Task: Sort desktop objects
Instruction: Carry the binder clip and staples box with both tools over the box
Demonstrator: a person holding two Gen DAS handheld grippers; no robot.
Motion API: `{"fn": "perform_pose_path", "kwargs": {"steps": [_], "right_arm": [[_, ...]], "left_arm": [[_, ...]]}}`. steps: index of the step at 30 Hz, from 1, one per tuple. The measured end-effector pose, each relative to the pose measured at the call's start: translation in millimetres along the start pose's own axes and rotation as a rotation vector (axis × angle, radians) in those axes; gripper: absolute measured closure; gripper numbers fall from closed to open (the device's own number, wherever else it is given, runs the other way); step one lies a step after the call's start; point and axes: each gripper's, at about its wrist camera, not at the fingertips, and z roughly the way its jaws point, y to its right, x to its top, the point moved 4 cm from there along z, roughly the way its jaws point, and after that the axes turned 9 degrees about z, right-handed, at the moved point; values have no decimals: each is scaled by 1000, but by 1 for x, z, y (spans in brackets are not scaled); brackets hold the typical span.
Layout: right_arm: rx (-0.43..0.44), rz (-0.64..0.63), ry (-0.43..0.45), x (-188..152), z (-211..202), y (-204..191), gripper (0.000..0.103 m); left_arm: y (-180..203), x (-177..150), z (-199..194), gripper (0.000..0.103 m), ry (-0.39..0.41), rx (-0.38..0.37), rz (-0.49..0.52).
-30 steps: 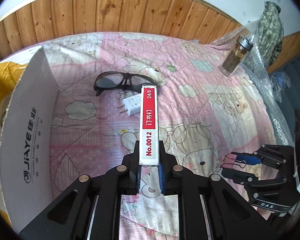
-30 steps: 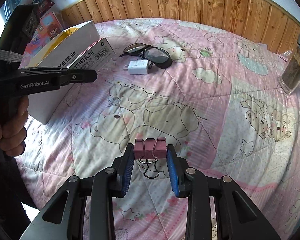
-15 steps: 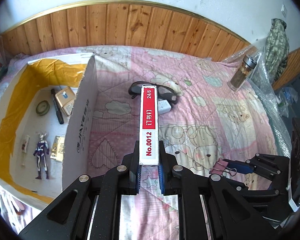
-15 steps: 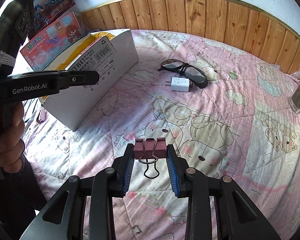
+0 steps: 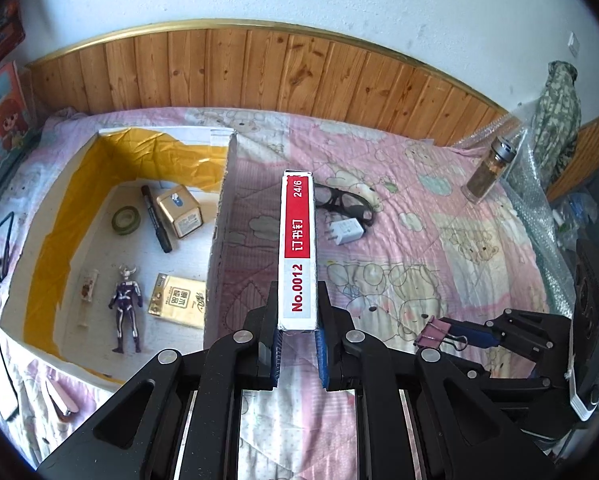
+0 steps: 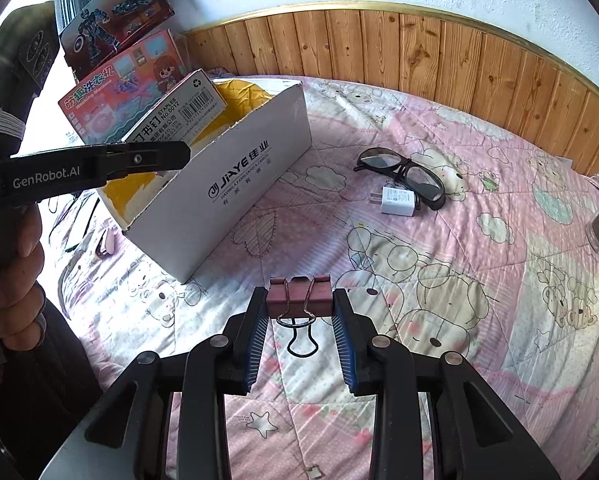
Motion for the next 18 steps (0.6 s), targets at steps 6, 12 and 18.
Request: {"fn": "perform_pose_path", "kwargs": {"steps": [6, 12, 18], "right_arm": [[20, -14, 11, 10, -3, -13, 70], [45, -41, 23, 24, -3, -32, 70], [59, -76, 36, 39, -2, -53, 70]], "left_arm": [[-18, 2, -9, 90, 0, 5, -25], [-40, 5, -18, 90, 11, 17, -53], [-67, 11, -25, 90, 31, 41, -85]]}}
